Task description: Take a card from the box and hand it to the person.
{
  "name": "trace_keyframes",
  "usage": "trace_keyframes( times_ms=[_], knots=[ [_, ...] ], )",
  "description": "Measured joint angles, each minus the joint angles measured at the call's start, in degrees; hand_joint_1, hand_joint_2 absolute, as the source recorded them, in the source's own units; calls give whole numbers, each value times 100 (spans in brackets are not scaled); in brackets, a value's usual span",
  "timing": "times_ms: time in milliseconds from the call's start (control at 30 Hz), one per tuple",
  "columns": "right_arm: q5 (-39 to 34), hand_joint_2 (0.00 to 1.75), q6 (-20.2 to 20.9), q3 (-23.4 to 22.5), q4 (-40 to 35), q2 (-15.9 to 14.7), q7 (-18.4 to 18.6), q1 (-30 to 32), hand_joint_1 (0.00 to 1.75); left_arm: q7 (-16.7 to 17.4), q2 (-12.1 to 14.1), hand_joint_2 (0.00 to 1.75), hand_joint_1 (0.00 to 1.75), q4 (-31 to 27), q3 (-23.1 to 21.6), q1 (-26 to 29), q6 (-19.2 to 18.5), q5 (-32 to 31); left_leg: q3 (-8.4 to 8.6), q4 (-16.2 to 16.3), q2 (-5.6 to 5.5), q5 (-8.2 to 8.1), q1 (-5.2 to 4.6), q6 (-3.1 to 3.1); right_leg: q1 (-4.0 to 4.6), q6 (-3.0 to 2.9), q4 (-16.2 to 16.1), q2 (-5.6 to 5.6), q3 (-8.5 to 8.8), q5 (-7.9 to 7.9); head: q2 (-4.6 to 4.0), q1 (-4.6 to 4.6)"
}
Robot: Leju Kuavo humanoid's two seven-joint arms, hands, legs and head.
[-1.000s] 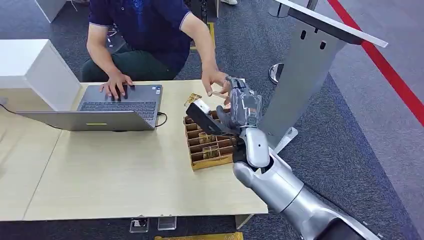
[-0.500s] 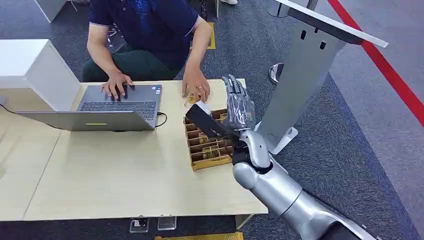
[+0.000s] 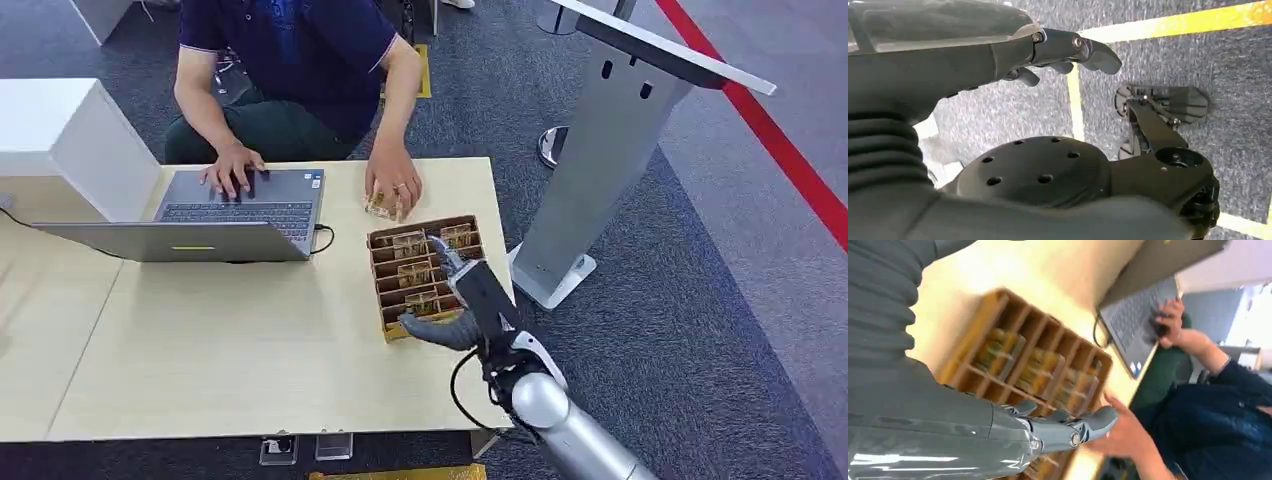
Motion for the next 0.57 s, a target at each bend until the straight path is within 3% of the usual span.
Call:
trace_keyframes(
  times_ms=[100, 367, 567],
  knots=[
    [-153, 175, 146, -90, -238, -114, -142, 345, 0, -116, 17, 0, 0, 0, 85, 39, -142, 114, 1, 0, -2, 0, 0, 0, 0, 0, -1, -1, 0, 0, 0, -4],
    [82, 175, 109, -391, -636, -282, -306, 1147, 0, -839, 33, 0, 0, 0, 361, 94, -439, 354, 2, -1, -1, 0, 0, 0, 0, 0, 0, -1, 3, 0, 0, -4],
    [186, 175, 100, -560, -686, -332, -253, 1367, 0, -736, 33, 0, 0, 0, 511, 118, -697, 463, 2, 0, -1, 0, 0, 0, 0, 0, -1, -1, 3, 0, 0, -2]
  ],
)
